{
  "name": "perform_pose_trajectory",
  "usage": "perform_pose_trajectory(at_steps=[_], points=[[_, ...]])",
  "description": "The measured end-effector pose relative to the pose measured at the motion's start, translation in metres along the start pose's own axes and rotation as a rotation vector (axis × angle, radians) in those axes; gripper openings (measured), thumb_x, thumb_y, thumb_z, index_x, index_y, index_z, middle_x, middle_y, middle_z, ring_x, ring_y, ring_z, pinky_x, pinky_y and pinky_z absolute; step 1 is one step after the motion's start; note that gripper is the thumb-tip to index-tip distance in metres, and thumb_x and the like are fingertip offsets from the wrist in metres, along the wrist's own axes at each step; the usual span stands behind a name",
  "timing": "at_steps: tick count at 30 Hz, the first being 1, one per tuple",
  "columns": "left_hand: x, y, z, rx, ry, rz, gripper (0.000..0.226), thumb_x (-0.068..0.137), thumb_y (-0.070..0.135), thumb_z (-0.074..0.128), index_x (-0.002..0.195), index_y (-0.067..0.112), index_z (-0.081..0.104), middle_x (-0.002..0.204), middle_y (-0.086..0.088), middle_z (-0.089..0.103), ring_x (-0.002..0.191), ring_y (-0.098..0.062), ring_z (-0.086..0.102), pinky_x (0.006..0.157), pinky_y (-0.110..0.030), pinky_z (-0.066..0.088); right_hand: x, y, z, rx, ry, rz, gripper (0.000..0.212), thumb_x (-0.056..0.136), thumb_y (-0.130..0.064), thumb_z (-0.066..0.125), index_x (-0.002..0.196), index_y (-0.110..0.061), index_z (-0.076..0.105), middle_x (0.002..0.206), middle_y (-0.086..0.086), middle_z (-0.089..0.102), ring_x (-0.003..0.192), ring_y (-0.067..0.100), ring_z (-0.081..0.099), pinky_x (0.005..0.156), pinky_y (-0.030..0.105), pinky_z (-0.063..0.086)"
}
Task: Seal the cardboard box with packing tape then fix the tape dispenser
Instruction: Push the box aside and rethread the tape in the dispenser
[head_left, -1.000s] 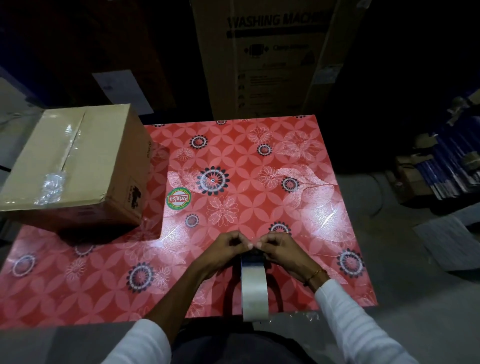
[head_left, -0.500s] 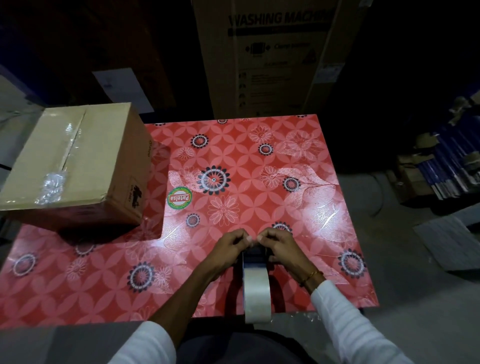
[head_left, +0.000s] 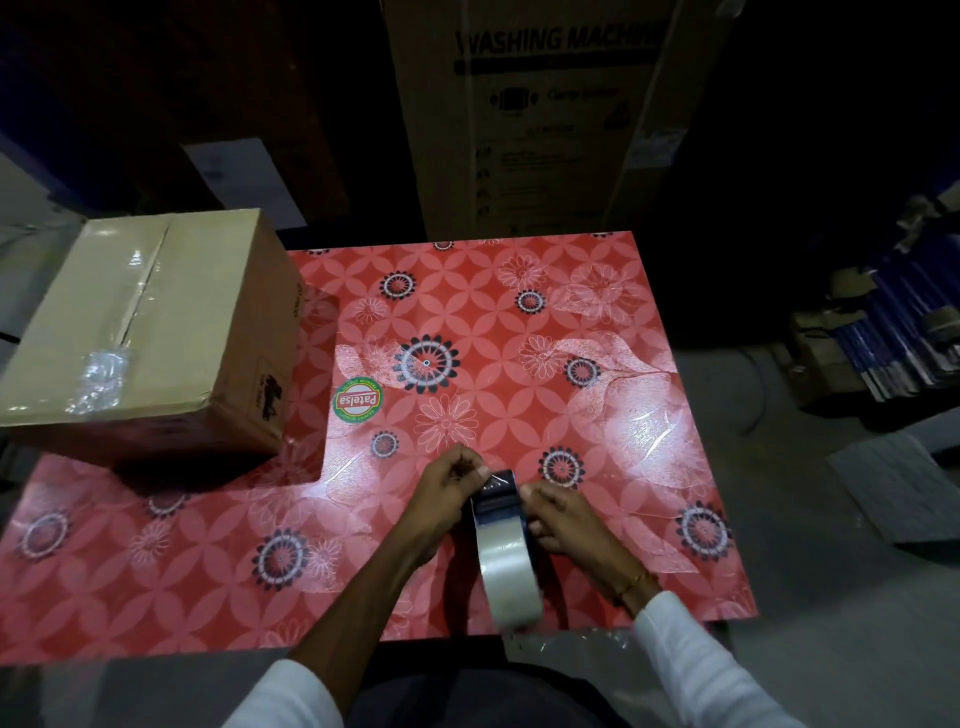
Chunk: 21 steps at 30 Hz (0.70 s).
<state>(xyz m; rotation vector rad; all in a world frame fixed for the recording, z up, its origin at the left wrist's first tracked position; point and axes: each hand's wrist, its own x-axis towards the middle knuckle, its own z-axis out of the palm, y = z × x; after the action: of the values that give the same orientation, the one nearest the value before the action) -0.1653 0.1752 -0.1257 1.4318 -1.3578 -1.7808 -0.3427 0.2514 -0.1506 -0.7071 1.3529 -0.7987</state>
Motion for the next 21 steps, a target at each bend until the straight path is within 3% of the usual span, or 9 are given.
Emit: perform_pose_trajectory(at_steps=[2, 4, 7, 11, 14, 17, 21], points=[[0.003, 0.004, -0.002, -0.045, 0.034, -0.011, 0.010, 0.096, 0.009, 0.059, 0.087, 0.012, 0.057, 0.076, 0.002, 0.055, 0.055, -0.003, 0.048, 0.045, -0.009, 0.036, -0.006, 0.008, 0.000, -0.042, -0.006, 0.031, 0.027, 0.096, -0.052, 0.059, 0.111, -0.033, 0.073, 0.096, -0.011, 0.074, 0.091, 0.011, 0.068, 0.089, 0.031, 0.057], [0.005, 0.007, 0.000, -0.087, 0.049, -0.022, 0.008, 0.097, 0.008, 0.058, 0.090, 0.011, 0.057, 0.080, -0.002, 0.055, 0.062, -0.009, 0.050, 0.047, -0.012, 0.039, -0.010, 0.006, 0.001, -0.008, -0.001, 0.024, 0.019, 0.100, -0.036, 0.059, 0.113, -0.035, 0.072, 0.114, -0.004, 0.075, 0.112, 0.019, 0.067, 0.102, 0.039, 0.052], [0.007, 0.012, 0.004, -0.158, 0.071, -0.054, 0.012, 0.098, 0.004, 0.054, 0.087, 0.009, 0.055, 0.079, -0.006, 0.055, 0.062, -0.010, 0.052, 0.049, -0.016, 0.042, -0.011, -0.004, 0.000, 0.005, -0.008, -0.028, 0.023, 0.101, -0.019, 0.059, 0.120, -0.026, 0.069, 0.120, 0.004, 0.074, 0.118, 0.024, 0.066, 0.101, 0.040, 0.051], [0.011, 0.014, 0.005, -0.261, 0.110, -0.132, 0.017, 0.098, -0.001, 0.050, 0.084, 0.007, 0.055, 0.089, -0.015, 0.054, 0.085, -0.024, 0.050, 0.074, -0.038, 0.044, -0.008, -0.009, -0.003, -0.038, -0.062, -0.105, 0.039, 0.095, -0.002, 0.064, 0.133, -0.013, 0.061, 0.128, 0.009, 0.070, 0.122, 0.023, 0.064, 0.106, 0.040, 0.051], [0.016, 0.014, 0.006, -0.259, 0.154, -0.159, 0.015, 0.095, -0.001, 0.053, 0.085, 0.009, 0.057, 0.088, -0.014, 0.058, 0.082, -0.025, 0.054, 0.071, -0.037, 0.046, -0.006, -0.010, 0.000, -0.084, -0.057, -0.160, 0.039, 0.092, -0.010, 0.071, 0.130, -0.015, 0.062, 0.124, 0.002, 0.071, 0.118, 0.015, 0.066, 0.100, 0.028, 0.052], [0.021, 0.016, 0.008, -0.298, 0.206, -0.176, 0.013, 0.092, 0.003, 0.059, 0.098, 0.014, 0.056, 0.088, -0.016, 0.064, 0.079, -0.028, 0.062, 0.072, -0.039, 0.049, -0.002, -0.011, 0.001, -0.138, -0.021, -0.210, 0.035, 0.092, -0.017, 0.072, 0.126, -0.022, 0.064, 0.120, -0.005, 0.072, 0.115, 0.009, 0.066, 0.094, 0.021, 0.050], [0.031, 0.018, 0.008, -0.287, 0.239, -0.146, 0.012, 0.094, 0.015, 0.062, 0.101, 0.014, 0.053, 0.092, -0.016, 0.067, 0.081, -0.028, 0.065, 0.072, -0.040, 0.053, 0.003, -0.024, -0.007, -0.293, 0.014, -0.269, 0.034, 0.094, -0.023, 0.071, 0.127, -0.031, 0.064, 0.120, -0.011, 0.071, 0.112, 0.006, 0.067, 0.091, 0.021, 0.054]])
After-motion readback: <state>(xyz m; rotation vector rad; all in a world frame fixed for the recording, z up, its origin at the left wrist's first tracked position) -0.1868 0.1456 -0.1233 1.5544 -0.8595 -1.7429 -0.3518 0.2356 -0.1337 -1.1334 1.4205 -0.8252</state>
